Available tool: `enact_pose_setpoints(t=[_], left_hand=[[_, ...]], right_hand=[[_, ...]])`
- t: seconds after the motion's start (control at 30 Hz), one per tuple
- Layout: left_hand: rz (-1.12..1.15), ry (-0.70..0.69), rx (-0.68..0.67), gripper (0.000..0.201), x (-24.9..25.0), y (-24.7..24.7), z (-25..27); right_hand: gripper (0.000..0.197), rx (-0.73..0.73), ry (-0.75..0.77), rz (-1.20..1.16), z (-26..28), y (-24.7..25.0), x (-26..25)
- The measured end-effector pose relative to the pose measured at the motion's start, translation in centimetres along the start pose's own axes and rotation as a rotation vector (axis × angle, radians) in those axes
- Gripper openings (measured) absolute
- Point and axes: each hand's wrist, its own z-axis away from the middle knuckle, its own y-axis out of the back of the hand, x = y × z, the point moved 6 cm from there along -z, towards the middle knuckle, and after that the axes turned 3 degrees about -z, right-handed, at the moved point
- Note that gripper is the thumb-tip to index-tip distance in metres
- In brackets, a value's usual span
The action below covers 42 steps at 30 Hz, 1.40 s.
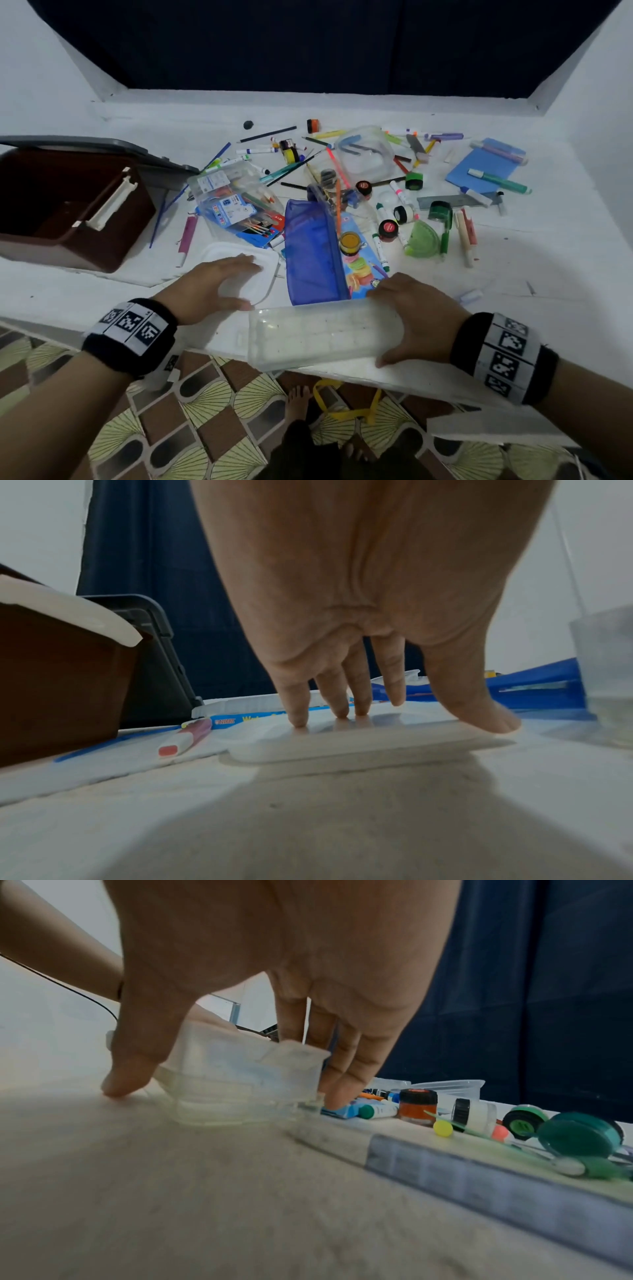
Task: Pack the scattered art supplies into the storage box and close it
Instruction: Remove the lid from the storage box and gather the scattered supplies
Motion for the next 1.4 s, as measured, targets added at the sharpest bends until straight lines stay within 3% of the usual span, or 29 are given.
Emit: enact_pose_setpoints(t=[0.47, 0.7, 0.93, 1.1, 1.4], left_hand=[[-0.058, 0.026, -0.121, 0.071, -1.0, 1.5, -5.1], [-0.081, 0.004, 0.000, 0.066, 0.3, 3.3, -6.4], [-0.034, -0.049, 0.108, 0.086, 1.6, 4.2, -4.3], [-0.054, -0.059, -0.054, 0.111, 2.6, 1.8, -2.8], [-0.069, -0.054, -0.002, 0.094, 4.3, 0.3, -3.0]], right_hand=[[0.100, 0.049, -0.086, -0.044, -4.8, 1.8, 1.9], [0.101, 0.065, -0.144, -0.090, -6.5, 2.4, 2.7], [0.105, 0.102, -0.177, -0.056, -5.8, 2.2, 3.1], [0.103, 0.092, -0.234, -0.035, -5.3, 2.6, 3.2], [0.102, 0.081, -0.241, -0.147, -5.2, 3.0, 3.3]])
